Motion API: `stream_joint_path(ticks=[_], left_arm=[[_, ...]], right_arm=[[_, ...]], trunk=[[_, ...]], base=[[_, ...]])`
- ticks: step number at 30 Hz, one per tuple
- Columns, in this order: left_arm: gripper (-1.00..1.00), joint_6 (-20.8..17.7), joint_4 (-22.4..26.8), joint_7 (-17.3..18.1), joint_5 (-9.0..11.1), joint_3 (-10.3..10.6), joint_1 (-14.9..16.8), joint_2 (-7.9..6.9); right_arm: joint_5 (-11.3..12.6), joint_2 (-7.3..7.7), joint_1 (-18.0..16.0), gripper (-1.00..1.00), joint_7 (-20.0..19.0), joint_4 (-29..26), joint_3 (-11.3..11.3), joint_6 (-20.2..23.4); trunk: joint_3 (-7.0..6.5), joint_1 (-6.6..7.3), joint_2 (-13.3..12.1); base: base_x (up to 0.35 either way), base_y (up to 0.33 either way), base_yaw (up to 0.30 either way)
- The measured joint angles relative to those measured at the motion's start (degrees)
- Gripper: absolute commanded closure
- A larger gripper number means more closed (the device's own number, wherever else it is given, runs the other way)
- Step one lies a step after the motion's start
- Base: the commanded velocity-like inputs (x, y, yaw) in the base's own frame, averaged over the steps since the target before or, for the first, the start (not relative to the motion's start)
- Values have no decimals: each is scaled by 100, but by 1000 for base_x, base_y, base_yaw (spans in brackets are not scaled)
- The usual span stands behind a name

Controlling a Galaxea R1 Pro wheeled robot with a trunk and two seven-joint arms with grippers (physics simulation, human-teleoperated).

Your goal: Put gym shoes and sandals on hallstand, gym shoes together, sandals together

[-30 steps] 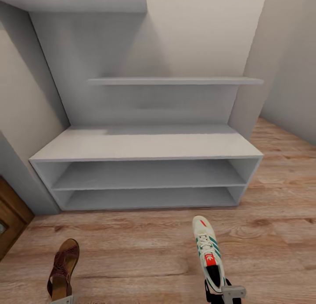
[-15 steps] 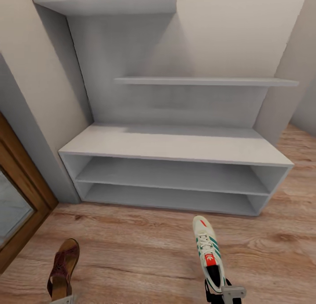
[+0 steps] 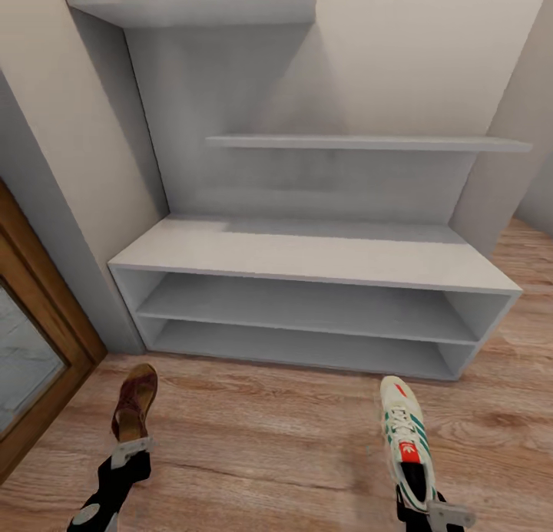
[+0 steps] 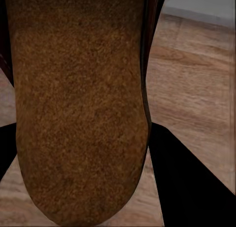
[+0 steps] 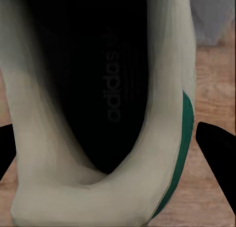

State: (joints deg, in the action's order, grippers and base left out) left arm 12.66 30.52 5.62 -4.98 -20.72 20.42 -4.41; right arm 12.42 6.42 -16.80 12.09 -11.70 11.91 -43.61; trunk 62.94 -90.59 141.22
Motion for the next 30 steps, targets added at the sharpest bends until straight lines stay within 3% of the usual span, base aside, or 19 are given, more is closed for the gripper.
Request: stream_joint_path(ticks=[2, 6, 8, 11, 15, 17, 19, 22, 26, 30], left_arm=[[100, -286, 8, 8, -254, 11, 339, 18], [100, -830, 3, 52, -731, 8, 832, 77], [100, -1118, -7, 71, -900, 3, 1069, 104], [100, -1447, -27, 78, -1028, 8, 1362, 136], [100, -1789, -52, 87, -1092, 140, 1678, 154], [100, -1958, -65, 90, -1102, 329, 1843, 159], [100, -2131, -74, 91, -1109, 556, 1997, 161], [100, -2442, -84, 92, -1098, 868, 2214, 169], [100, -2659, -91, 104, -1099, 1012, 2334, 174], [100, -2721, -97, 177, -1097, 1055, 2362, 153]], right_arm=[[1, 103, 2, 100, -15, -5, -670, 11], [-2, 238, 4, 100, -5, -10, -1387, 40], [-12, 278, 4, 100, -7, -10, -1614, 50], [-22, 311, 5, 100, -11, -11, -1782, 56], [-24, 398, 4, 100, -9, -11, -1881, 75], [-16, 469, 5, 100, -9, -7, -1986, 120], [-27, 520, 5, 100, -11, -4, -2197, 228], [-45, 561, 5, 100, -19, -8, -2765, 526], [-70, 609, 5, 100, -94, -27, -3422, 914], [-81, 605, 5, 100, -202, -44, -3652, 1062]], trunk=[[0, 0, 0], [0, 0, 0], [0, 0, 0], [0, 0, 0], [0, 0, 0], [0, 0, 0], [0, 0, 0], [0, 0, 0], [0, 0, 0], [0, 0, 0]], base=[[0, 0, 0], [0, 0, 0], [0, 0, 0], [0, 0, 0], [0, 0, 0], [0, 0, 0], [0, 0, 0], [0, 0, 0], [0, 0, 0], [0, 0, 0]])
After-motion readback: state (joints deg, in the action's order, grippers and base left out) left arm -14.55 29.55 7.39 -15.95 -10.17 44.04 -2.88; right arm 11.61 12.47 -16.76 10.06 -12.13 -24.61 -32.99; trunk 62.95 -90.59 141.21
